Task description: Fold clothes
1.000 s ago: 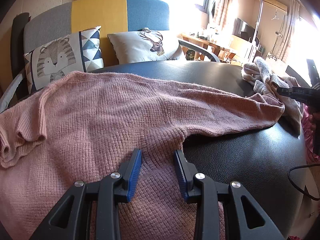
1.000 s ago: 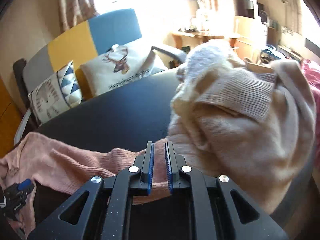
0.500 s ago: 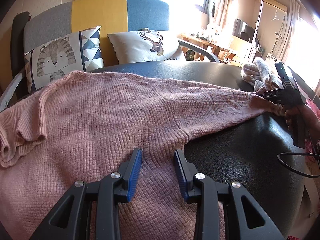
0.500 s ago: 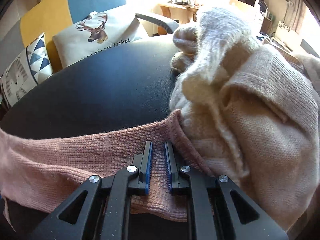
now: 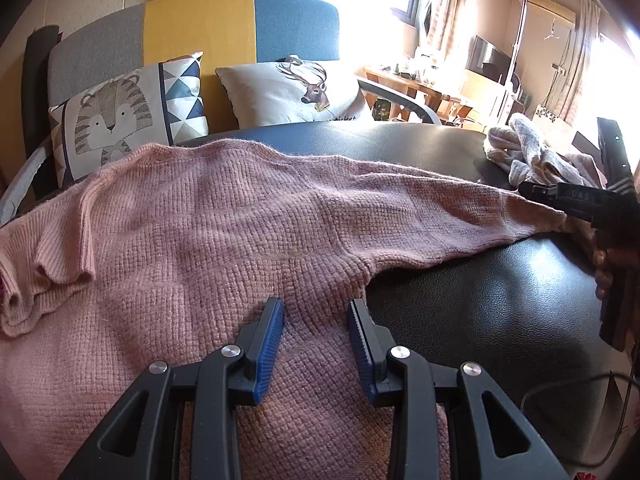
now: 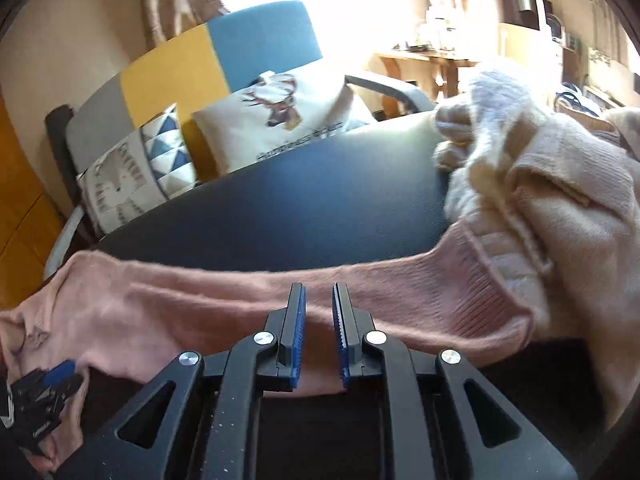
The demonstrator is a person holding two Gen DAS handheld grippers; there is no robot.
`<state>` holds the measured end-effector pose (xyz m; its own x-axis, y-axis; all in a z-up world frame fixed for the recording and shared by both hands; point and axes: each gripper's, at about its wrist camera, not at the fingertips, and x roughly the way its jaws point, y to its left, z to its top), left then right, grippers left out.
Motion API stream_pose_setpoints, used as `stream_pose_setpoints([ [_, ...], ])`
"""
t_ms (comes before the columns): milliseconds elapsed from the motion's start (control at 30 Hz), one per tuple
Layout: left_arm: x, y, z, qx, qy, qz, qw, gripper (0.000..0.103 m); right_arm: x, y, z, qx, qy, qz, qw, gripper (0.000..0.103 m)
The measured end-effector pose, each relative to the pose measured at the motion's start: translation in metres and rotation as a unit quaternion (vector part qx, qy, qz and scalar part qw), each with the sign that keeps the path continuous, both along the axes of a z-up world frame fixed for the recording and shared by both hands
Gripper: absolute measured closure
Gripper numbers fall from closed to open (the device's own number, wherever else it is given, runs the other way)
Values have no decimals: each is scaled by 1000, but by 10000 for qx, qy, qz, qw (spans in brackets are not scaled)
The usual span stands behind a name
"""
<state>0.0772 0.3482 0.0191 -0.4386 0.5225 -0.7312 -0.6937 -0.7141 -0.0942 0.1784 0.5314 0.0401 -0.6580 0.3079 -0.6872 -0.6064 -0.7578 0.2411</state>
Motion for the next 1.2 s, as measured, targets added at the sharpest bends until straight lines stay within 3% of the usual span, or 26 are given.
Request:
stream_pose_setpoints([
  [167, 1, 26, 22, -144, 9, -119, 9998, 70, -15, -27, -26, 196, -786, 322, 9962, 88],
  [367, -14, 96, 48, -253, 681, -336, 9968, 69, 8, -26, -30, 26, -590, 110, 9982, 88],
  [600, -41, 177, 7, -990, 508, -557, 9922, 69, 12, -36, -27, 195, -712, 83, 9972, 88],
  [633, -42, 177, -2, -1076, 505, -543, 9914, 68, 12, -34, -27, 164, -680, 86, 9975, 88],
  [767, -36, 163, -5, -812, 660, -199, 9943, 59, 19, -27, -26, -121, -450, 126, 9988, 88],
  [833, -32, 161, -4, -929, 896, -6, 9916, 46, 23, -24, -20, -346, -240, 257, 9988, 88],
  [933, -29, 164, -5, -1050, 1028, -28, 9891, 46, 19, -21, 7, -336, 141, 488, 9981, 88],
  [1000, -29, 163, -5, -1010, 1008, -51, 9898, 46, 1, -13, 19, -203, -155, 480, 9985, 88],
  [1100, -30, 162, -3, -911, 915, -64, 9916, 46, -31, 7, 16, -432, -667, 564, 9952, 88],
  [1200, -30, 162, -3, -858, 872, -114, 9924, 46, -62, 20, -4, -895, -1380, 932, 9820, 88],
])
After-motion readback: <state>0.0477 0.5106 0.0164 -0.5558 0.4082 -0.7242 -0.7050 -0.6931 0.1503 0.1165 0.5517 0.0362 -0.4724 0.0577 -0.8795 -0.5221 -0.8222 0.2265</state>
